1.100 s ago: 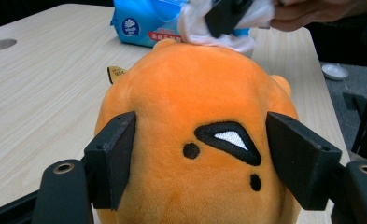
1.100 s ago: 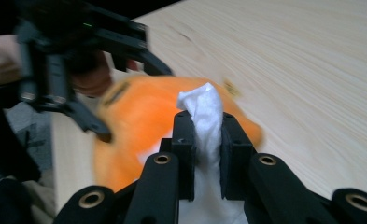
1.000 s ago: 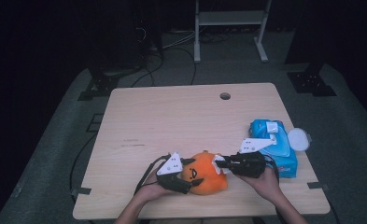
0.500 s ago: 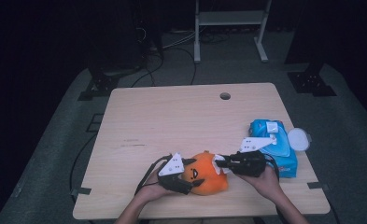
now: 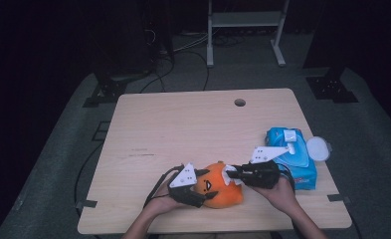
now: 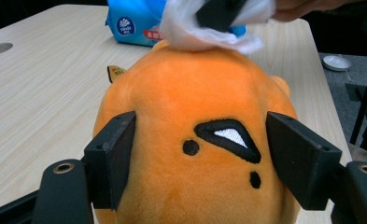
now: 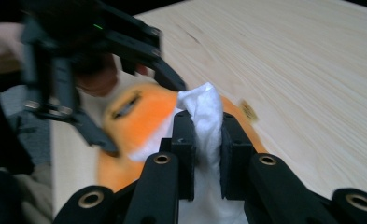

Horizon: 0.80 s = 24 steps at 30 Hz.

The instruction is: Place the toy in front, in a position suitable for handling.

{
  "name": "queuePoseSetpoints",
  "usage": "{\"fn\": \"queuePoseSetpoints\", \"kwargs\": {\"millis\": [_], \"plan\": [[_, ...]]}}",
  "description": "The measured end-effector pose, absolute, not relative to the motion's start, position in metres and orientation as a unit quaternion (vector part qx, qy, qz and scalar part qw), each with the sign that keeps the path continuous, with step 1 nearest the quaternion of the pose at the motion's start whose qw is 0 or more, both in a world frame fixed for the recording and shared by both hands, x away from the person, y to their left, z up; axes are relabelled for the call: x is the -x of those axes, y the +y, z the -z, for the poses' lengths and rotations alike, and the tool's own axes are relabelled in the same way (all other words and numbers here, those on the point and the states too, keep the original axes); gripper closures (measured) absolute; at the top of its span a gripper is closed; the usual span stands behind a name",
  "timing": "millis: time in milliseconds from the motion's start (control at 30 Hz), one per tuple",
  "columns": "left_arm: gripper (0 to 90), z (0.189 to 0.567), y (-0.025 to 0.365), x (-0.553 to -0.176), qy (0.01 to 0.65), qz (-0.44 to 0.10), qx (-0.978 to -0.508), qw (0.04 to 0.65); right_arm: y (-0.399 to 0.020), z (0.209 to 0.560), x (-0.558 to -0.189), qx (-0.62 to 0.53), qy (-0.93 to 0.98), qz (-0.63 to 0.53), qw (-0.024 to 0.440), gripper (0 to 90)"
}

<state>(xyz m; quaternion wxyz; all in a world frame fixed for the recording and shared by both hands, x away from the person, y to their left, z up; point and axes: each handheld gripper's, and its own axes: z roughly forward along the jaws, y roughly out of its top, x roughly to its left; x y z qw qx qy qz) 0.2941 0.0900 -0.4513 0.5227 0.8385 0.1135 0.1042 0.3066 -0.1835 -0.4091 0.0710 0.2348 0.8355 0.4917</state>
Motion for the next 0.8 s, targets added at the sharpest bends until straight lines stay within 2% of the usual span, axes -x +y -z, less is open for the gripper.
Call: {"fn": "queuePoseSetpoints", "kwargs": {"millis": [200, 300, 367, 467, 500, 567, 667, 767, 800], "plan": [[26.2, 0.448, 0.093, -0.298, 0.119, -0.086, -0.839, 0.525, -0.195, 0.418, -0.312, -0.265, 0.838, -0.471, 0.079, 78.0], [17.2, 0.443, 0.097, -0.301, 0.145, -0.068, -0.833, 0.529, -0.193, 0.42, -0.31, -0.264, 0.84, -0.468, 0.076, 78.0], [4.6, 0.442, 0.097, -0.306, 0.194, -0.051, -0.83, 0.52, -0.192, 0.421, -0.31, -0.264, 0.839, -0.469, 0.072, 78.0], [3.1, 0.449, 0.096, -0.312, 0.221, -0.024, -0.83, 0.512, -0.191, 0.422, -0.307, -0.258, 0.839, -0.473, 0.069, 78.0], [3.6, 0.451, 0.094, -0.312, 0.224, -0.014, -0.829, 0.512, -0.191, 0.421, -0.306, -0.258, 0.839, -0.473, 0.069, 78.0], [10.7, 0.45, 0.092, -0.31, 0.215, -0.024, -0.832, 0.511, -0.19, 0.42, -0.304, -0.255, 0.841, -0.472, 0.072, 78.0], [32.7, 0.44, 0.089, -0.303, 0.167, -0.089, -0.836, 0.514, -0.19, 0.414, -0.304, -0.254, 0.835, -0.481, 0.078, 78.1], [35.6, 0.432, 0.082, -0.295, 0.114, -0.18, -0.833, 0.511, -0.191, 0.403, -0.301, -0.246, 0.825, -0.501, 0.087, 78.2], [35.6, 0.432, 0.081, -0.293, 0.099, -0.191, -0.836, 0.505, -0.19, 0.399, -0.301, -0.244, 0.818, -0.515, 0.08, 78.2]]}}
